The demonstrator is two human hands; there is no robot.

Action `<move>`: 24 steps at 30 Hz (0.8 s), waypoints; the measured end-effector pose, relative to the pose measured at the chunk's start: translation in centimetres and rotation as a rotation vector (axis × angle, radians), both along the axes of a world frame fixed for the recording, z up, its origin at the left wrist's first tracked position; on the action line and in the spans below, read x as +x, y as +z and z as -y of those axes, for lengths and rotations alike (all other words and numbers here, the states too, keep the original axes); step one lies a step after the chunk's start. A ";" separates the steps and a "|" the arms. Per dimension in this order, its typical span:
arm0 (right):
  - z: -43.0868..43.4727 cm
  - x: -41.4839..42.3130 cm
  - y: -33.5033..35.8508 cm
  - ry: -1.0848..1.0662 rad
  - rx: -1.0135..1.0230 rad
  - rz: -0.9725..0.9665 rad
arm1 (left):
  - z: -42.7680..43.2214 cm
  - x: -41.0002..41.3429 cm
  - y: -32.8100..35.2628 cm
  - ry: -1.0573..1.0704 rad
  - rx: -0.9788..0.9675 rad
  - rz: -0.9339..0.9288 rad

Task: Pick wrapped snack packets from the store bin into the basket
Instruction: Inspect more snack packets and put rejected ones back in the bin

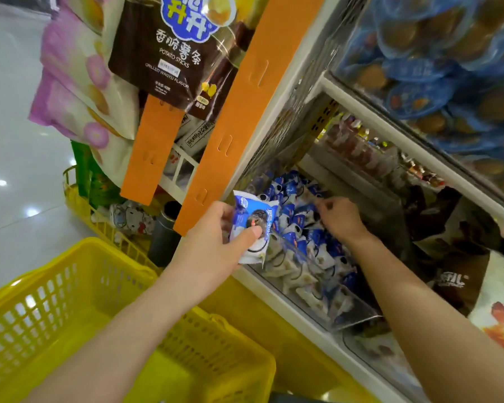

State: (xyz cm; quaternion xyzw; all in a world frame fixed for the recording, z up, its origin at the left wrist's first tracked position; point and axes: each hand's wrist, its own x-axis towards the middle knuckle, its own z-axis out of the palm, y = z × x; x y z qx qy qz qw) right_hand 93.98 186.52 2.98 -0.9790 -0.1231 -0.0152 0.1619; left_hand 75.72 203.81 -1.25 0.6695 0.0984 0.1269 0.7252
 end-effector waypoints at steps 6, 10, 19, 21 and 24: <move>-0.5 2.2 -1.3 -0.070 -0.072 -0.128 | -0.5 -0.1 0.0 0.040 0.168 0.017; -1.0 2.8 -1.5 -0.129 -0.037 -0.166 | -0.3 -0.2 0.3 0.043 0.219 0.022; 0.1 2.2 -1.0 -0.161 0.088 -0.081 | 0.3 -0.5 0.5 0.017 0.226 -0.001; 0.0 2.1 -0.7 -0.161 -0.048 -0.161 | 0.4 -0.8 0.3 0.012 0.232 -0.003; -0.5 2.2 -0.9 -0.154 -0.107 -0.212 | 0.3 -1.4 0.0 0.016 0.259 0.011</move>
